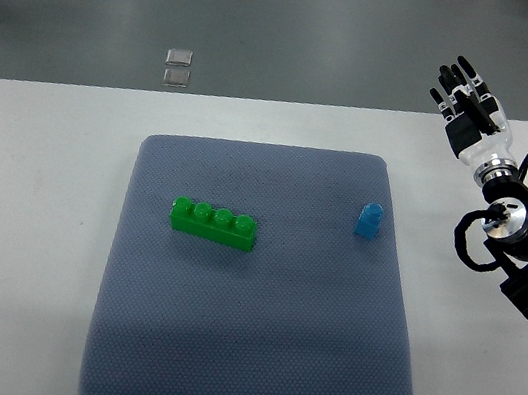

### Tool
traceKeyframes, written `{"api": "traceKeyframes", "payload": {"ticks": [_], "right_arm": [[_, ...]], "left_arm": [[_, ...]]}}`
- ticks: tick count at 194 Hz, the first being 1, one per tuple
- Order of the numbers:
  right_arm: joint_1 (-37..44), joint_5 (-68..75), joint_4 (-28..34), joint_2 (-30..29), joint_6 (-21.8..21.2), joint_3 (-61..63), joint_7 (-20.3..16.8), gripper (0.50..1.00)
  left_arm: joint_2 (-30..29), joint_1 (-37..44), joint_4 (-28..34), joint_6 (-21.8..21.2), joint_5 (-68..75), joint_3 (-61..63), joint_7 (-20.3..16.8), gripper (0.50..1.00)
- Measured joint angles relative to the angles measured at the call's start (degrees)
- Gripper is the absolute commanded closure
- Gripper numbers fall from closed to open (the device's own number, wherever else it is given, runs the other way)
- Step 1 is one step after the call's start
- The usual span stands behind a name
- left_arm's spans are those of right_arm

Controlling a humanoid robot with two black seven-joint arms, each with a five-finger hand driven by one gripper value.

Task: Stack blue block on green block with right hand
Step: 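Raise the right hand and open its fingers above the table, then swing the right hand over and lower it toward the blue block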

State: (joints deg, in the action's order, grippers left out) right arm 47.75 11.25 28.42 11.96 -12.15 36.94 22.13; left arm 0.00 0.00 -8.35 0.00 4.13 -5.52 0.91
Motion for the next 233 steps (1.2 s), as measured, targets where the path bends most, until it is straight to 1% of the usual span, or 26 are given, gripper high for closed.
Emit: {"api": "traceKeyframes", "payload": {"ticks": [63,90,108,129,157,206,233], "right_arm": [[2.9,-1.9,1.1,3.1,1.0,-1.3,-0.4,0.587],[3.8,-9.9,1.4,4.0,0.8,-1.8,-0.5,0.587],[4.6,-17.0,2.2,6.0,0.3,-2.1,-0.5,0.587],[6.2,-26.4,5.9,9.5,0.0,-4.2,-0.6,0.587],[9.9,-38.4,11.8,15.5,-0.3,-10.5,-0.7,0.587],[17.9,-54.0,21.0,25.1,-2.8,-23.6,-1.0,0.587],[22.3,-63.3,23.6,28.1,-3.5,-29.1,-1.1,0.587]], "left_arm": [[0.0,0.0,0.0,0.0,0.0,0.0,0.0,0.5],[0.0,0.0,0.0,0.0,0.0,0.0,0.0,0.5],[0.0,0.0,0.0,0.0,0.0,0.0,0.0,0.5],[0.0,0.0,0.0,0.0,0.0,0.0,0.0,0.5],[0.0,0.0,0.0,0.0,0.0,0.0,0.0,0.5],[0.0,0.0,0.0,0.0,0.0,0.0,0.0,0.5],[0.0,0.0,0.0,0.0,0.0,0.0,0.0,0.5]]}}
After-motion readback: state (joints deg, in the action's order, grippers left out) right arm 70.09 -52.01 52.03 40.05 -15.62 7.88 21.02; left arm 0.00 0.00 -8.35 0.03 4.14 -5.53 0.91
